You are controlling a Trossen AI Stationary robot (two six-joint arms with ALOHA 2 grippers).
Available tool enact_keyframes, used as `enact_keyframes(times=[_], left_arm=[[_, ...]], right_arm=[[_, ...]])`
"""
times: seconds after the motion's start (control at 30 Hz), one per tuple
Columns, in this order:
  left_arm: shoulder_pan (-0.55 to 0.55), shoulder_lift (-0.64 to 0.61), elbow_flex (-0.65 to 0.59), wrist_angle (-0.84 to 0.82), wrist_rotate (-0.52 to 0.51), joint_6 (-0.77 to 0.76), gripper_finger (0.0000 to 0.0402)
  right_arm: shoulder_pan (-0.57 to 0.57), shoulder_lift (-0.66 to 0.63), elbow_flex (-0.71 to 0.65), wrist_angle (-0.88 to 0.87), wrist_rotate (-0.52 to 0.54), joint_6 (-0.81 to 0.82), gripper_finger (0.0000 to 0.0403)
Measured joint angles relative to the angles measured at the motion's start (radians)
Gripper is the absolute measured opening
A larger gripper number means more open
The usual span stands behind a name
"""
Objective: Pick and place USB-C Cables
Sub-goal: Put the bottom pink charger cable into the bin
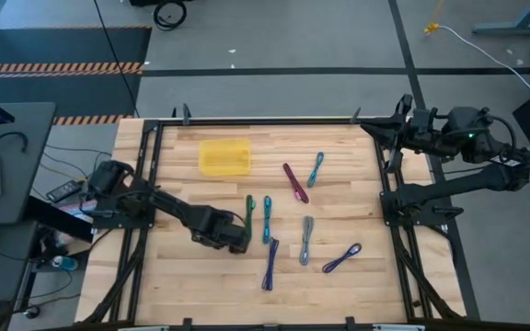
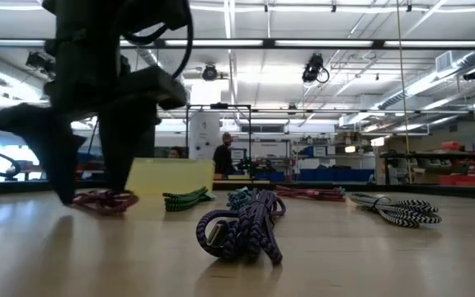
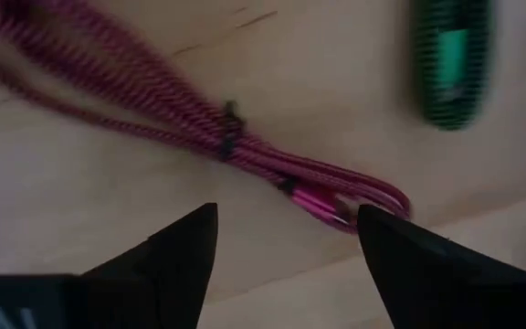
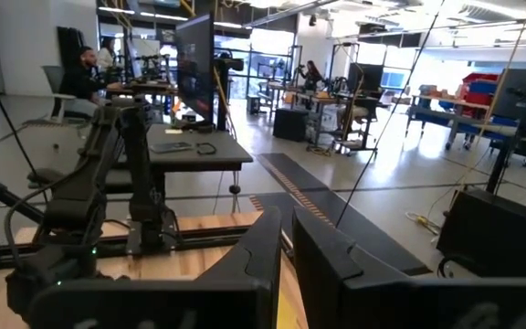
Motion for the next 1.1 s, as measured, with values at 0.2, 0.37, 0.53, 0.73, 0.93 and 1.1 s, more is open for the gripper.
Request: enact_keyframes(times=[0.2,0.37,0.53,0.73,0.93,1.1], left_arm=[[0.029,0.0,0.0,0.086,0.046,0.078,0.0266],[0.031,0.0,0.0,0.069,0.089,0.171,0.0266],[0.031,0.0,0.0,0.065,0.104,0.264,0.0266],[0.031,0.0,0.0,0.072,0.152,0.569,0.0266],[0.027,0.0,0.0,0.073,0.255,0.936,0.0265],[0.023,0.0,0.016,0.003,0.277,1.169,0.0254]], right_arm=[[0.0,0.0,0.0,0.0,0.0,0.0,0.0039],[0.0,0.0,0.0,0.0,0.0,0.001,0.0039],[0.0,0.005,0.0,0.0,0.0,0.001,0.0039],[0.0,0.012,0.0,0.0,0.0,0.001,0.0039],[0.0,0.013,0.0,0.0,0.0,0.028,0.0039],[0.0,0.013,0.0,0.0,0.001,0.059,0.0039]])
